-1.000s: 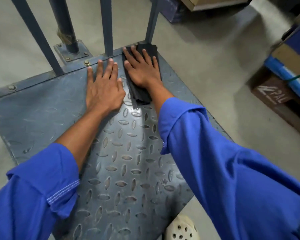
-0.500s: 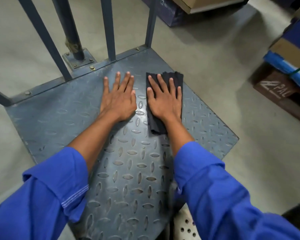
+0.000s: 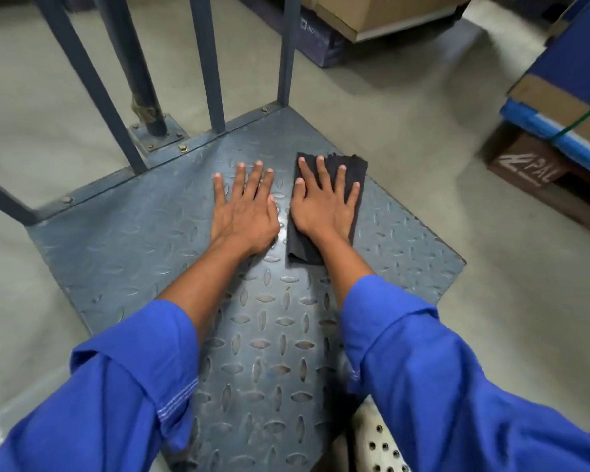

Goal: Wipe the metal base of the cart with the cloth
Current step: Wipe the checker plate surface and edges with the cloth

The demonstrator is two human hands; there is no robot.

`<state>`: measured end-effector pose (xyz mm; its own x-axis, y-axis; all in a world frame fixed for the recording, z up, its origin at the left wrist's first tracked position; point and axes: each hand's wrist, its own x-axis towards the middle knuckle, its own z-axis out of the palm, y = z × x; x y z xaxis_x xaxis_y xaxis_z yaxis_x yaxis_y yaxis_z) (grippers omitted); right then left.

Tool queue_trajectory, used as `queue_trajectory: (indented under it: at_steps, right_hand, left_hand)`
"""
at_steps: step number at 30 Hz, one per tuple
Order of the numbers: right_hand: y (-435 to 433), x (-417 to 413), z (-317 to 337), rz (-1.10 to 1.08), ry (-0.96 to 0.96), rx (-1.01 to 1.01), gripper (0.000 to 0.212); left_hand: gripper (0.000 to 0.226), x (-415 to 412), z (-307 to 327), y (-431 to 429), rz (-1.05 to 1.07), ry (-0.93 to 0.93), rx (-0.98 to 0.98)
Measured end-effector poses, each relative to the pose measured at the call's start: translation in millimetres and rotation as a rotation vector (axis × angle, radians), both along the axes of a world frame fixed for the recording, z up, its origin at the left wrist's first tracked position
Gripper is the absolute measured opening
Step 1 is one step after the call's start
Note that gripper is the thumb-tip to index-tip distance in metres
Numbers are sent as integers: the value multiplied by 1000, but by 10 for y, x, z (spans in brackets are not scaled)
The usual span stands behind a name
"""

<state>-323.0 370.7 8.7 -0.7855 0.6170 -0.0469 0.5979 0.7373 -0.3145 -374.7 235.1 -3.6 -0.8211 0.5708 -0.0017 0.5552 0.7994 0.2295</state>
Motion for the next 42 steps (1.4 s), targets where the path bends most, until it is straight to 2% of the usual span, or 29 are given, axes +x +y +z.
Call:
queue_trajectory:
  at_steps: [2, 4, 12, 14, 17, 19, 23, 25, 31, 33, 38, 42]
  right_hand:
    - [105, -146, 11, 112, -11, 20, 57]
    - [228, -65, -27, 114, -13, 42, 57]
    - [434, 829, -59, -312, -9, 2, 58]
    - [311, 808, -40, -263, -17, -22, 57]
    - [72, 754, -35, 11, -18, -14, 54]
    - [167, 757, -32, 109, -5, -6, 53]
    - [772, 759, -10, -51, -45, 6, 55]
    - [809, 777, -15, -120, -46, -10, 55]
    - [-7, 1045, -121, 31, 15, 74, 54]
    - [115, 979, -100, 58, 9, 72, 54]
    - [639, 581, -52, -45, -37, 30, 56]
    - [462, 489, -19, -19, -23, 21, 56]
  left_hand:
    - [63, 59, -11, -7, 10, 4, 24]
    - [63, 192, -21, -36, 2, 7, 42]
    - [63, 712, 10, 0, -92, -27, 47]
    - [62, 735, 25, 1, -109, -22, 40]
    - [62, 757, 40, -23, -106, -15, 39]
    - [62, 789, 49, -31, -83, -24, 62]
    - [63, 808, 25, -12, -65, -17, 54]
    - [64, 794, 0, -8, -67, 8, 47]
    - [64, 776, -45, 58, -52, 34, 67]
    - [64, 766, -51, 68, -52, 27, 76]
    - [63, 762, -47, 32, -68, 28, 77]
    - [64, 768, -53, 51, -57, 47, 84]
